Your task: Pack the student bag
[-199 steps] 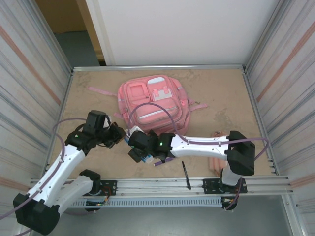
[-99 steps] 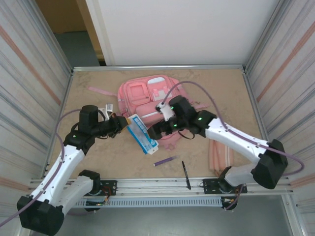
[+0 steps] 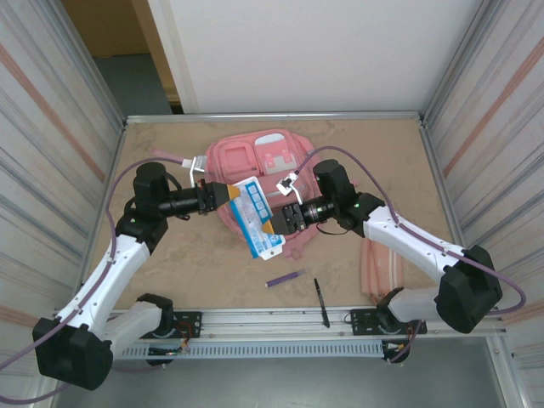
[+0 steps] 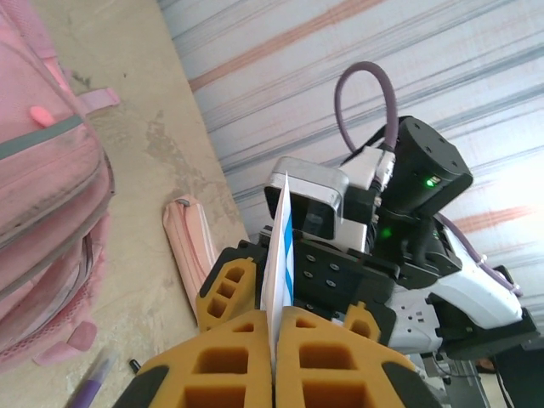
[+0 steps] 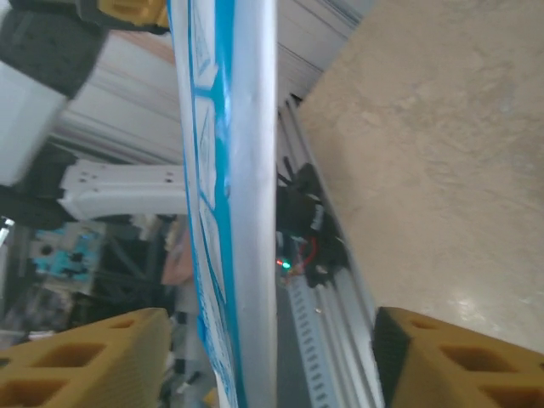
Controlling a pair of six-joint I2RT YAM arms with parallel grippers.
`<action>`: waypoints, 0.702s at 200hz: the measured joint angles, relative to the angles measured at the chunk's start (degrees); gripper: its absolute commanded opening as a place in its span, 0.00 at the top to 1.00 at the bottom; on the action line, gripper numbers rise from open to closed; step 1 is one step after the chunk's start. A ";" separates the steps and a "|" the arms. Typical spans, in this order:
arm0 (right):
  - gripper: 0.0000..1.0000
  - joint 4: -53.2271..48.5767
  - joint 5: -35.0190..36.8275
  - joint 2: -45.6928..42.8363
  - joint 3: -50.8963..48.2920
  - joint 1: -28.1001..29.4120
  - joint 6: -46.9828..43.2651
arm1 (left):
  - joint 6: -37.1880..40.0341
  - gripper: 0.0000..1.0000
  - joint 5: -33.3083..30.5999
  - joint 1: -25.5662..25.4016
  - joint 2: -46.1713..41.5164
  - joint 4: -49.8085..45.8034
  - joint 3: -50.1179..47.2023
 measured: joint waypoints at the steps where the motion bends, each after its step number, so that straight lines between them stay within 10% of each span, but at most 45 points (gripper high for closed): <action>1: 0.50 0.15 -0.07 0.00 -0.04 -0.02 0.35 | 0.00 1.00 0.09 -0.02 0.02 0.09 0.00; 75: 0.99 16.46 -3.30 1.92 -0.94 0.13 16.02 | -0.72 0.96 2.80 -2.36 3.65 7.93 0.00; 100: 1.00 17.62 -2.91 2.19 -0.98 -0.63 18.14 | -0.13 0.60 2.21 -2.32 5.14 8.00 0.07; 140: 1.00 11.87 -1.25 1.53 -0.83 -6.03 16.72 | 11.19 0.36 -7.37 -4.00 5.75 -1.66 2.54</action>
